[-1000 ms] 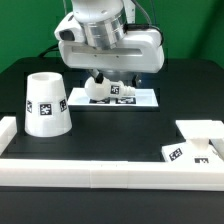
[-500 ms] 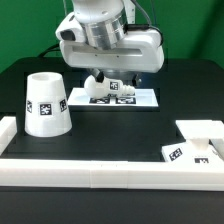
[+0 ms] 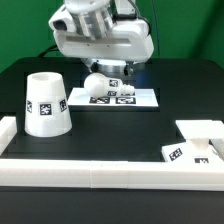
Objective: Assemble lamp
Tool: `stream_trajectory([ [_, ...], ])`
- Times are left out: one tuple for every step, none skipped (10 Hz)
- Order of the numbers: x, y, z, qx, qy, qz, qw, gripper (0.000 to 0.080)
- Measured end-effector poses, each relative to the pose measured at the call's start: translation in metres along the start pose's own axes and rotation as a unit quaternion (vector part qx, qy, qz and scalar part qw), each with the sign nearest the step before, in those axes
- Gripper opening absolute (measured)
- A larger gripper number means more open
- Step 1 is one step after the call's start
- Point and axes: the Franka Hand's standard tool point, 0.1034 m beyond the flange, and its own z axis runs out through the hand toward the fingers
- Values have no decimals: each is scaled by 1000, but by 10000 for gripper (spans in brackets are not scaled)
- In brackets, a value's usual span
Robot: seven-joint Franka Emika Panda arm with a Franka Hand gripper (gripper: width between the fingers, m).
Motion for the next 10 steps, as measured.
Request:
stream_trajectory([
  [1,0,2,-1,-1,0,1000,699],
  [0,0,2,-1,-2,0,1000,699],
  [0,0,2,-1,-2,0,1000,699],
  [0,0,2,-1,-2,0,1000,699],
  [0,1,3,-1,-2,3,1000,699],
  [-5,8,7,-1,-6,31,1000,699],
  [-10,16,11,0,-13,62,998,699],
  [-14,23,14,1,-17,81,997,699],
  [-14,28,15,7,-20,92,996,699],
  [-14,28,15,6,-20,92,996,699],
])
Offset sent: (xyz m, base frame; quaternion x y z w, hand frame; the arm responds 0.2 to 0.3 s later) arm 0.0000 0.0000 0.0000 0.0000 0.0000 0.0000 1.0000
